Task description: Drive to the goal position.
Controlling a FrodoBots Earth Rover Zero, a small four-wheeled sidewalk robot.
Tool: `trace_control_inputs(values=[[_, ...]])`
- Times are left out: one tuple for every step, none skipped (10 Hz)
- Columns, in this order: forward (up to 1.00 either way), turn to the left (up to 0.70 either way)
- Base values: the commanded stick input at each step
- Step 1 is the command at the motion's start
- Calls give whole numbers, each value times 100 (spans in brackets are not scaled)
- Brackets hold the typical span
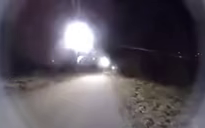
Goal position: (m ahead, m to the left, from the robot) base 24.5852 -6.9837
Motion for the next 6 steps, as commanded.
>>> trace_control_inputs(values=[[100,0],[100,0],[100,0],[100,-10],[100,-20],[100,-29]])
